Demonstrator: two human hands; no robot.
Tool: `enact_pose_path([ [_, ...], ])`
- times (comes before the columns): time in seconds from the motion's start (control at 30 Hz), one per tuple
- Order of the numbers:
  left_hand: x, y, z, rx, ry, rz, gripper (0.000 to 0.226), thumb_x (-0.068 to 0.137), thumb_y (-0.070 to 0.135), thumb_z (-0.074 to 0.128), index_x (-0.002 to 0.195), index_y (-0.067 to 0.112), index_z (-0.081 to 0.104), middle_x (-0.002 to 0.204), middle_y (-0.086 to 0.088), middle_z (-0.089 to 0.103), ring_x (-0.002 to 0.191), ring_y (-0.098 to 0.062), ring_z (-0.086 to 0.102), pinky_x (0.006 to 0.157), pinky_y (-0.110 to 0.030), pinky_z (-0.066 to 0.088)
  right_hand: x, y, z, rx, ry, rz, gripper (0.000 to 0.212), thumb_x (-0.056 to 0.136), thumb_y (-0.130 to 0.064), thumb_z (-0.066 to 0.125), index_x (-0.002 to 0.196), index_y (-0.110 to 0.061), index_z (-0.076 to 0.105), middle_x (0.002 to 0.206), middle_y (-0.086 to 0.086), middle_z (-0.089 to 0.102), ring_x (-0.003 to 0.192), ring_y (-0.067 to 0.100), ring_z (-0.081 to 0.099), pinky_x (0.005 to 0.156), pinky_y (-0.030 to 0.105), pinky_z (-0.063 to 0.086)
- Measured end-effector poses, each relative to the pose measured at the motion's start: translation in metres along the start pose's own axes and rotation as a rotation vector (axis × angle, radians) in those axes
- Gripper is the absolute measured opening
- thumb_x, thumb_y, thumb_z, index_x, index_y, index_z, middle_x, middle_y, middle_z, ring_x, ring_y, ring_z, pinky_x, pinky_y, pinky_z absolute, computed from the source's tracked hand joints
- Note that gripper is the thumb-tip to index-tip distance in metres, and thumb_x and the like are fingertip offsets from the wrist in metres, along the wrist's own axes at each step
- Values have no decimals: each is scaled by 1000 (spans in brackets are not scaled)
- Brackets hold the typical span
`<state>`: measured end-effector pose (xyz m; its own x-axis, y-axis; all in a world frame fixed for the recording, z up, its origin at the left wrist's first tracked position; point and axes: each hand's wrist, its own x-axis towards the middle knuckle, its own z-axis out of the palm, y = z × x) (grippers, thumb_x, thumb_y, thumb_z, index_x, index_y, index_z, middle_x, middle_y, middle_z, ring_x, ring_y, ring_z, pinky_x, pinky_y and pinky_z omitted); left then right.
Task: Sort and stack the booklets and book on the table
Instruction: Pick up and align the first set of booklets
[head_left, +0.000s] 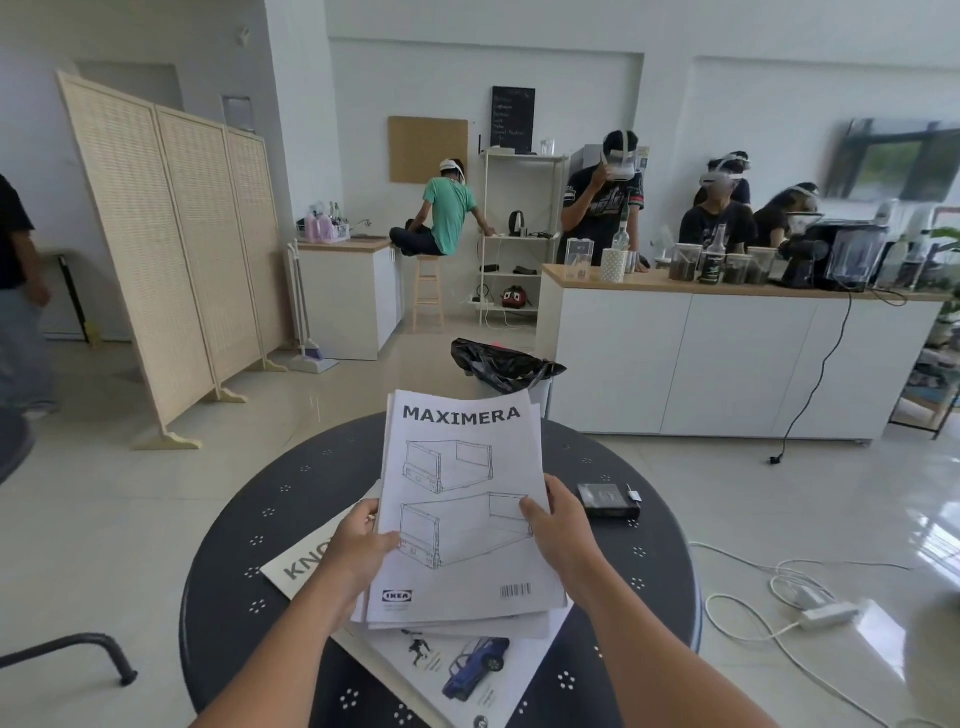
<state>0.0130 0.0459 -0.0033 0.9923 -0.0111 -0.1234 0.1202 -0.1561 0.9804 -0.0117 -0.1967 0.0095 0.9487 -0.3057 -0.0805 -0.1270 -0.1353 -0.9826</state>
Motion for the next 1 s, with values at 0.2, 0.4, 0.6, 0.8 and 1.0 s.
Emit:
enact_pose_path([
  [0.2, -9, 0, 3, -123, 4, 120, 28, 94, 0, 57, 110, 23, 57, 101, -5, 76, 85, -21, 75, 67, -36, 57, -2, -1, 1, 44, -55, -47, 33, 99, -10, 61, 124, -28, 49, 108, -6, 68, 93, 13, 68, 66, 28, 56],
  [0.4, -6, 27, 2, -147, 121, 274, 29, 91, 2, 59, 103, 29, 61, 95, 8, 78, 88, -13, 73, 79, -40, 55, -6, -34, 10, 117, 29, -310, 29, 100, -6, 58, 106, -35, 61, 104, -9, 72, 92, 8, 70, 66, 20, 55],
  [0.6, -7, 30, 2, -75, 92, 252, 37, 96, 3, 48, 123, 27, 59, 110, 7, 71, 101, -14, 67, 78, -34, 54, -9, -30, 15, 141, -30, -319, 25, 103, -10, 55, 123, -19, 67, 110, 0, 76, 100, 18, 72, 77, 31, 59],
  [0.8, -10, 24, 3, 56, 77, 193, 24, 101, 10, 42, 114, 26, 55, 108, 6, 68, 102, -17, 65, 88, -44, 53, -12, -17, 19, 119, -29, -229, 28, 105, -8, 49, 121, -25, 65, 108, -9, 76, 99, 13, 72, 73, 26, 57],
  [1.0, -5, 22, -9, 233, 96, 174, 18, 100, 18, 44, 111, 26, 55, 110, 3, 67, 94, -12, 63, 79, -39, 53, -8, -16, 17, 27, -13, -242, 29, 105, -8, 48, 123, -26, 62, 106, -12, 72, 96, 6, 67, 70, 22, 53],
])
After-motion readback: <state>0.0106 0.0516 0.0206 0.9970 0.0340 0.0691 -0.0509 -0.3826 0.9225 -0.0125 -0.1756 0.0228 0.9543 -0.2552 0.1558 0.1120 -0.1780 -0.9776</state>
